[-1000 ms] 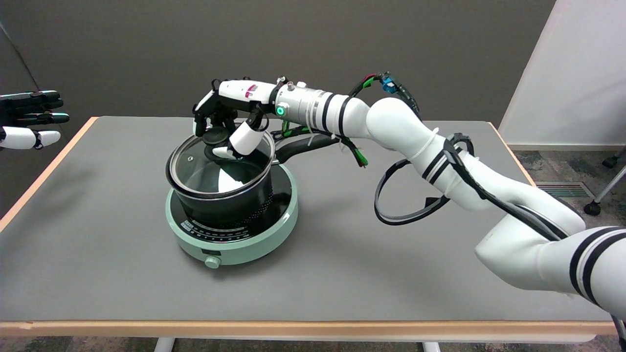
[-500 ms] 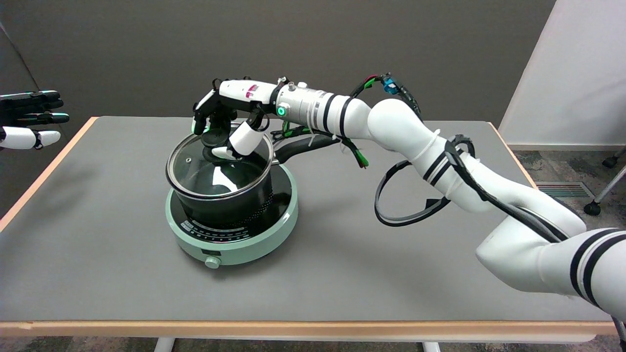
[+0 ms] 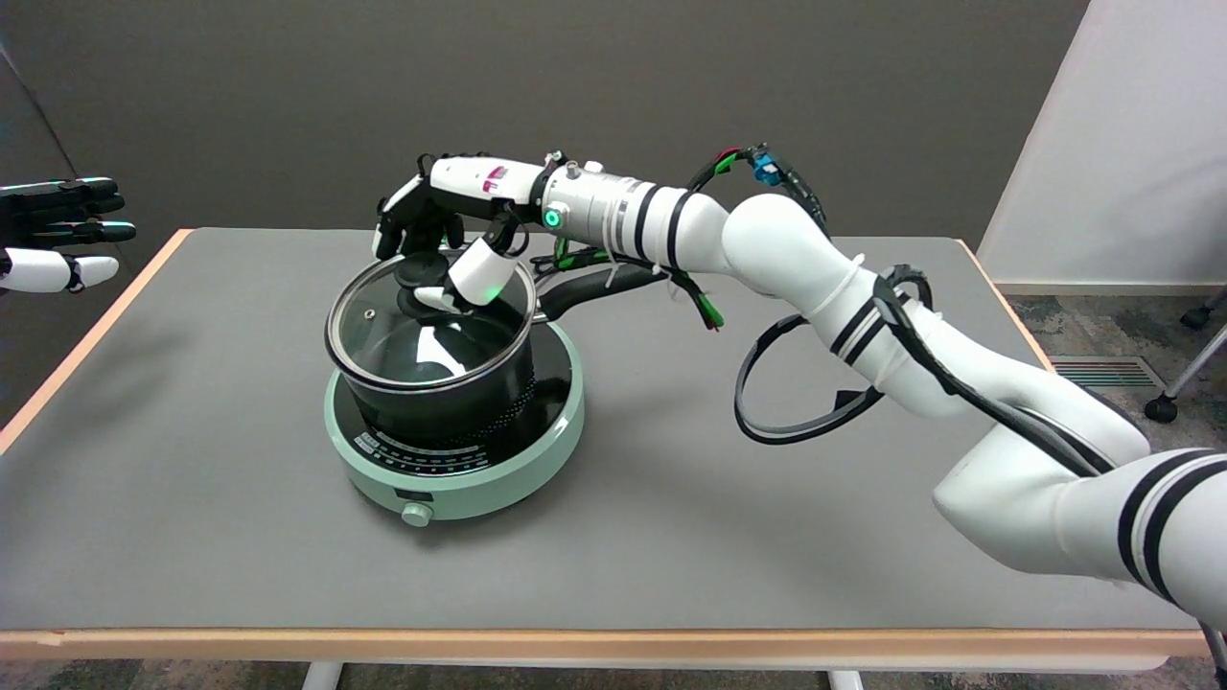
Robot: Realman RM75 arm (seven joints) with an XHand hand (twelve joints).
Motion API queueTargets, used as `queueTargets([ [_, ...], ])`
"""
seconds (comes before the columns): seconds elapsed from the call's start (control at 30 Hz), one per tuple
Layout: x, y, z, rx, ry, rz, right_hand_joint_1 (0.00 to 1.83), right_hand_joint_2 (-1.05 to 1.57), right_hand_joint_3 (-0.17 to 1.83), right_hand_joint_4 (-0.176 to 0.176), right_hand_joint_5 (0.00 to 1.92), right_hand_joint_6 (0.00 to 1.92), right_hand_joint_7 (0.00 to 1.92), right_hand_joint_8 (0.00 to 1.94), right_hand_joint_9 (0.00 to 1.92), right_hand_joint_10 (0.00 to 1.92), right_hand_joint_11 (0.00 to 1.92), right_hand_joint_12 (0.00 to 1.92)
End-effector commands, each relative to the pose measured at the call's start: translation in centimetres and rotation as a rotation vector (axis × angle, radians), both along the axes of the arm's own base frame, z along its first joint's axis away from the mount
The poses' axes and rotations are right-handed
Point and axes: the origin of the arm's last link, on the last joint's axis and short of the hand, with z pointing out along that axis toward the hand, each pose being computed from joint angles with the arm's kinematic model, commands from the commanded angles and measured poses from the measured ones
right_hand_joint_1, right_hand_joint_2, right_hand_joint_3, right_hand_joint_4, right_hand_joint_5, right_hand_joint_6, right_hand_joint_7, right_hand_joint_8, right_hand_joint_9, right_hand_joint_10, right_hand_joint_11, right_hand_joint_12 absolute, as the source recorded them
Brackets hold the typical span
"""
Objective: Place the pot lid onto the soup pot.
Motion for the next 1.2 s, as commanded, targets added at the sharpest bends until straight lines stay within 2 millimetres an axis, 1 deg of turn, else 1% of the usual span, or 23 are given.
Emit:
queueTargets([
  [0.03,0.1,0.1,0.4,-0.006,-0.008,0.002,0.95,0.55,0.96,0.085,0.67,0.39,0.70,0.23,0.62,0.45,0.46,1.16],
  [0.13,0.2,0.1,0.5,-0.007,-0.010,0.003,0.92,0.54,0.98,0.081,0.64,0.39,0.67,0.21,0.57,0.45,0.43,1.09],
  [0.17,0.2,0.1,0.5,-0.008,-0.012,0.002,0.95,0.53,0.97,0.079,0.65,0.37,0.67,0.21,0.56,0.42,0.41,1.06],
  [0.2,0.2,0.1,0.5,-0.009,-0.013,0.002,0.95,0.52,0.98,0.079,0.65,0.36,0.66,0.21,0.55,0.42,0.40,1.02],
  [0.3,0.1,0.1,0.6,-0.011,-0.015,0.000,0.94,0.52,0.98,0.082,0.64,0.36,0.65,0.20,0.54,0.41,0.39,0.98],
  [0.77,-0.2,-0.3,1.2,-0.029,-0.011,-0.011,0.94,0.52,0.97,0.079,0.64,0.36,0.65,0.20,0.54,0.41,0.39,0.97],
  [0.9,-0.3,-0.1,1.2,-0.025,-0.010,-0.010,0.93,0.52,0.97,0.083,0.64,0.36,0.65,0.20,0.54,0.41,0.39,0.97],
  [1.03,-0.1,0.2,1.4,-0.022,-0.015,-0.001,0.92,0.53,0.96,0.080,0.65,0.37,0.65,0.21,0.56,0.40,0.39,0.98],
  [1.1,-0.1,0.4,1.6,-0.023,-0.019,0.000,0.93,0.53,0.96,0.078,0.65,0.38,0.67,0.21,0.56,0.41,0.39,0.98],
  [1.2,0.0,0.6,1.9,-0.021,-0.022,0.003,0.93,0.54,0.95,0.074,0.66,0.38,0.76,0.26,0.60,0.44,0.40,0.97],
])
